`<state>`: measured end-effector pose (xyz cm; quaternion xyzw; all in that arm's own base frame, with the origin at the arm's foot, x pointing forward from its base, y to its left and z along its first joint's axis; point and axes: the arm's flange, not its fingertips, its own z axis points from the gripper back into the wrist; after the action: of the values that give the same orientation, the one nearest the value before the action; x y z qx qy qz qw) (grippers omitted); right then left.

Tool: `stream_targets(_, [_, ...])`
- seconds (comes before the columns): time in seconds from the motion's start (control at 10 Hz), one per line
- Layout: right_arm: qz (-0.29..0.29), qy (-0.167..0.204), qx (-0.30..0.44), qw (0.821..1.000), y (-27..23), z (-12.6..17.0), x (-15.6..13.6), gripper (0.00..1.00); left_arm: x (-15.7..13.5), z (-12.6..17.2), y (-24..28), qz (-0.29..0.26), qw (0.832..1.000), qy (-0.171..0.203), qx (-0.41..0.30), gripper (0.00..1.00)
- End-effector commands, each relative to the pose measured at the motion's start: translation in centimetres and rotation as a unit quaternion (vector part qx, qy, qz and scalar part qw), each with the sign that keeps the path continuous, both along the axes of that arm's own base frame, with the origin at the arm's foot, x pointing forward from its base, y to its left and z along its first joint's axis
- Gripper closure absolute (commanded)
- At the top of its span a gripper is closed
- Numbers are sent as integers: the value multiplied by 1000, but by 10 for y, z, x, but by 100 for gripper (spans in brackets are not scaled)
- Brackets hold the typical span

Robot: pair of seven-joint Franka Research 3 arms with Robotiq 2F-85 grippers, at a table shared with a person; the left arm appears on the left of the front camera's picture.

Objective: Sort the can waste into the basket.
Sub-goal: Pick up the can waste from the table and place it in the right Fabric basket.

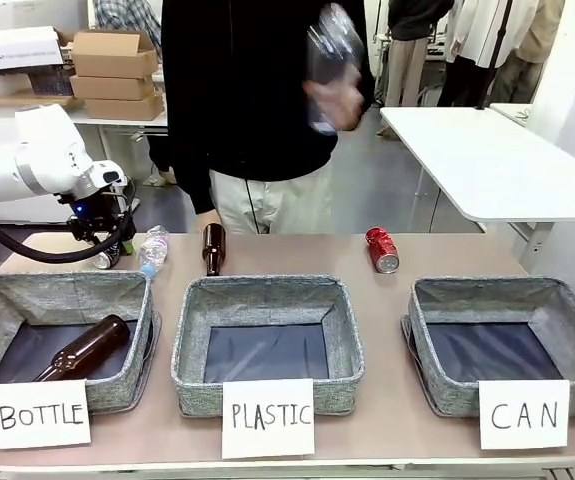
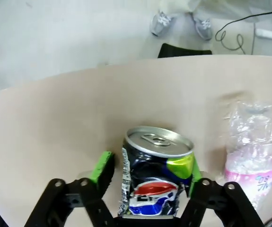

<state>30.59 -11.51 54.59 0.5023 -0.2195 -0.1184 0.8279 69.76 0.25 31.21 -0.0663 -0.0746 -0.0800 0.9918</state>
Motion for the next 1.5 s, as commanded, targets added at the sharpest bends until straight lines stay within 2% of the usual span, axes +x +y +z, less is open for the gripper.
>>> stream_targets(0.0, [6,-17,7,1000,0,1,2,0,-2,1,0,0,1000,4,-5,100])
stream_targets(0.1, [6,-17,7,1000,0,1,2,0,-3,1,0,6,1000,4,-7,100])
stream_targets(0.2, [6,-17,7,1000,0,1,2,0,-4,1,-1,6,1000,3,-6,87])
stream_targets(0.3, [6,-17,7,1000,0,1,2,0,-6,2,-1,5,1000,3,-7,96])
stream_targets(0.4, [6,-17,7,1000,0,1,2,0,-6,4,-1,4,1000,2,-9,100])
stream_targets(0.6, [6,-17,7,1000,0,1,2,0,-9,10,0,4,1000,2,-19,100])
stream_targets(0.8, [6,-17,7,1000,0,1,2,0,-36,45,5,9,999,-19,-32,100])
stream_targets(0.9, [6,-17,7,1000,0,1,2,0,-70,85,7,1,998,-30,-50,100])
stream_targets(1.0, [6,-17,7,1000,0,1,2,0,-124,128,8,4,997,-50,-59,100])
stream_targets(1.1, [6,-17,7,1000,0,1,2,0,-192,158,5,-33,993,-76,-83,100])
stream_targets(1.2, [6,-17,7,1000,0,1,2,0,-264,178,8,-47,979,-142,-141,100])
stream_targets(1.3, [6,-17,7,1000,0,1,2,0,-320,186,14,-53,966,-173,-187,100])
stream_targets(1.4, [6,-17,7,1000,0,1,2,0,-369,183,20,-97,957,-174,-213,100])
